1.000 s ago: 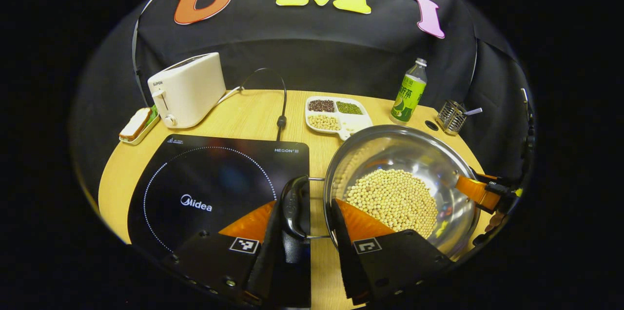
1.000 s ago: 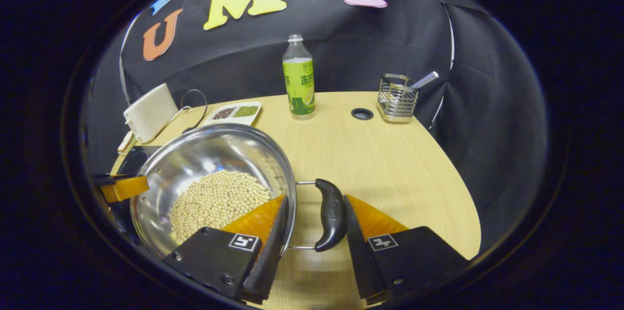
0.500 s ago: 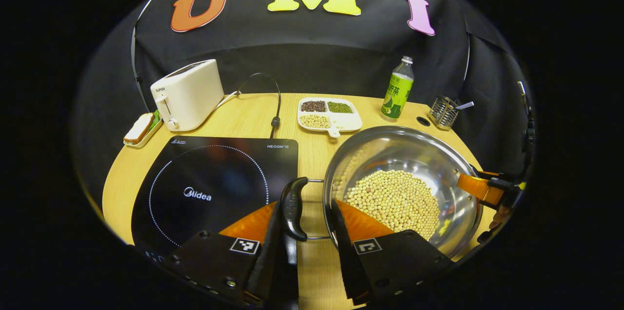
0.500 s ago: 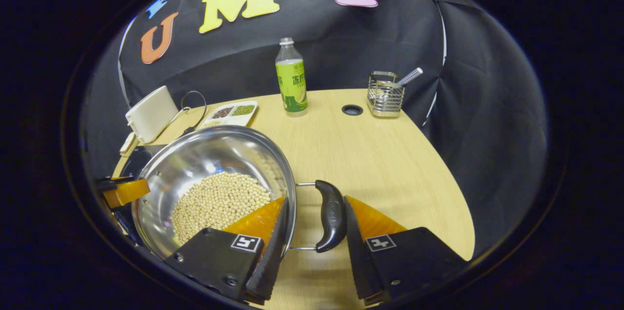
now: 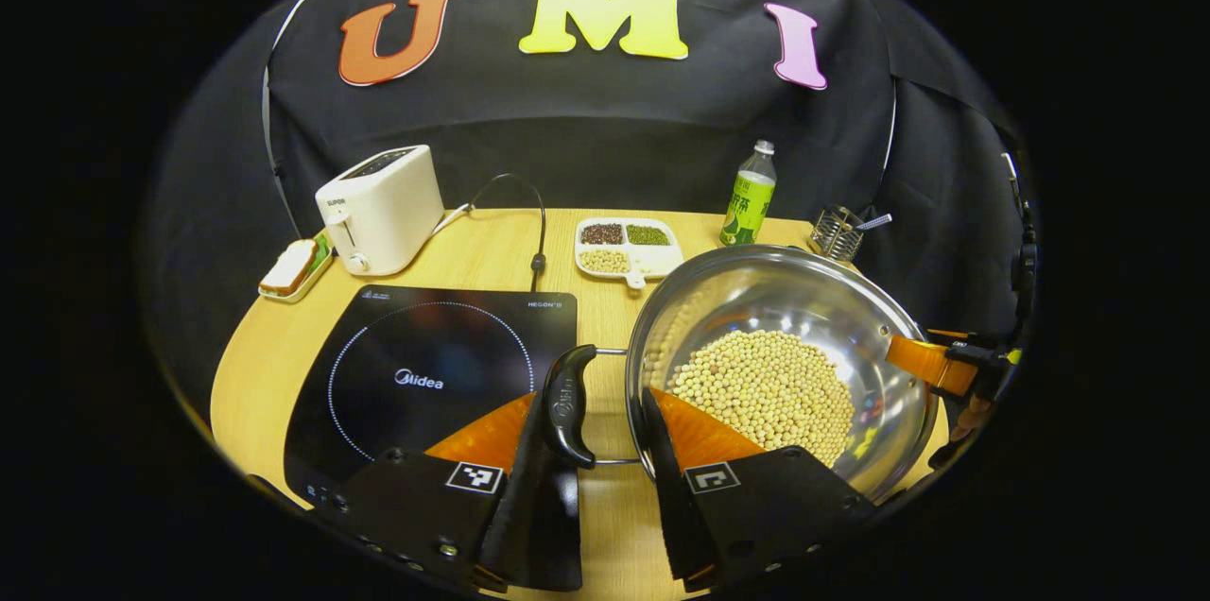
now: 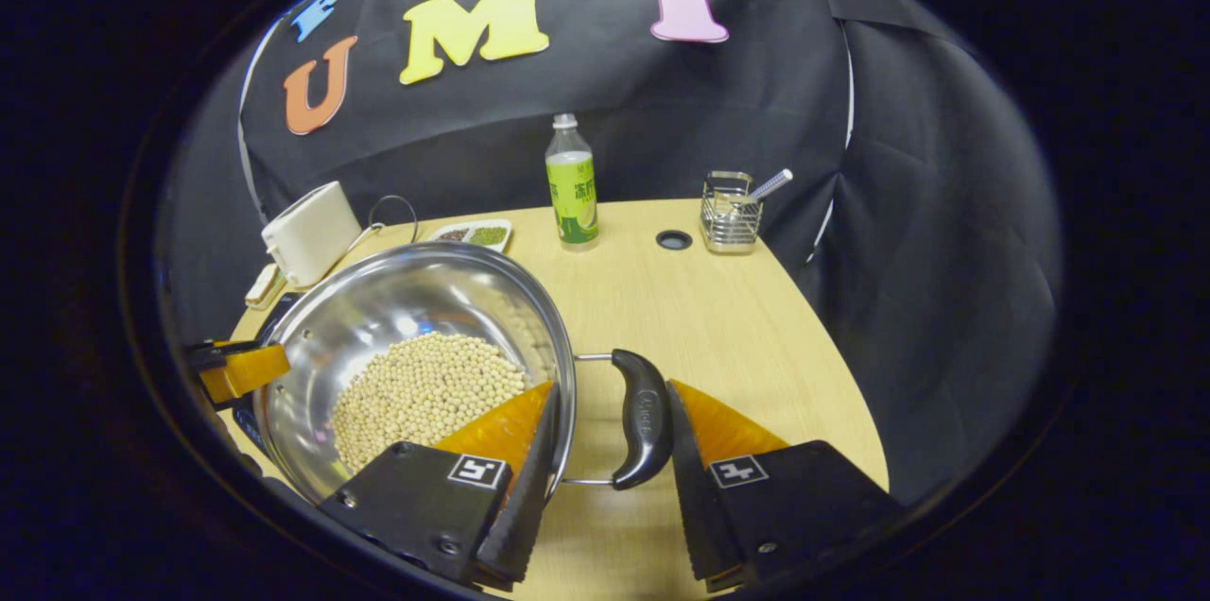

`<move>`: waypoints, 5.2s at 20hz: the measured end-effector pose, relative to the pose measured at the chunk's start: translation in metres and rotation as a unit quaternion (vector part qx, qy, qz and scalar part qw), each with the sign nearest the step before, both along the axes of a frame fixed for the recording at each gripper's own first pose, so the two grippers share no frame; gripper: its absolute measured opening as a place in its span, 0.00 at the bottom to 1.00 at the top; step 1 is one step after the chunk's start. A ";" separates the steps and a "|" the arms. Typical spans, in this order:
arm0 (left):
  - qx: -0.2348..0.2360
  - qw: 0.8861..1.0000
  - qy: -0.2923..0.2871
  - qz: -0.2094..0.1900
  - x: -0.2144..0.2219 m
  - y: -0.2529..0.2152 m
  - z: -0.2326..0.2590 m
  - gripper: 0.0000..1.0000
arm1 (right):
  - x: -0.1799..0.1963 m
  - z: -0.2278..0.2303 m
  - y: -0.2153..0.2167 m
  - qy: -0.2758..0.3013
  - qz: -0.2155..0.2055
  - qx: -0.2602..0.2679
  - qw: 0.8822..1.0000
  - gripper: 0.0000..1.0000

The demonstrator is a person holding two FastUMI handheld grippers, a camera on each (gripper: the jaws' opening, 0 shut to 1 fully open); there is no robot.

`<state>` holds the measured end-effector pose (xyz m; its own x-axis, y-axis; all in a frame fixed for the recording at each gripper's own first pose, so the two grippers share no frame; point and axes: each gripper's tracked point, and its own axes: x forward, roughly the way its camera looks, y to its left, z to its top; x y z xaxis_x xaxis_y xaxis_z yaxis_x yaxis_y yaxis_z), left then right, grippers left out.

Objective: First push the handle of the pot to place it horizontally, then grasp the pot with both hands and set it on the induction cooktop.

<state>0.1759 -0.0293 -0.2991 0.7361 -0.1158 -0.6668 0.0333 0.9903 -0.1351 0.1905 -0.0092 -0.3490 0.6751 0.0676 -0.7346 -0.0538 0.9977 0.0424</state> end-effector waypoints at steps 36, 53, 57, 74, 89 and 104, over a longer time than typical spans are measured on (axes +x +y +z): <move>0.019 0.991 -0.097 0.091 -0.015 0.205 0.097 0.55 | 0.007 0.110 0.216 -0.037 0.069 0.037 0.996 0.63; 0.025 0.991 -0.036 0.126 0.013 0.274 0.003 0.55 | 0.031 0.022 0.296 -0.009 0.073 0.022 0.997 0.64; 0.028 0.992 -0.018 0.126 0.022 0.275 -0.022 0.55 | 0.033 -0.003 0.299 -0.004 0.068 0.011 0.998 0.63; 0.094 0.989 0.001 0.114 0.025 0.278 -0.048 0.65 | 0.034 -0.027 0.299 -0.025 0.055 0.030 0.998 0.66; 0.096 0.983 -0.080 0.132 -0.036 0.250 0.053 0.96 | -0.019 0.083 0.246 -0.162 0.068 0.042 0.984 0.93; 0.064 0.968 -0.215 0.113 -0.144 0.147 0.173 0.96 | -0.139 0.194 0.127 -0.274 0.025 0.040 0.960 0.99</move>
<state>0.0314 0.1174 -0.1260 0.9457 0.1440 -0.2914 -0.1602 0.9865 -0.0327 0.0511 0.1181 -0.1552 0.9535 0.1520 -0.2603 -0.1385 0.9879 0.0699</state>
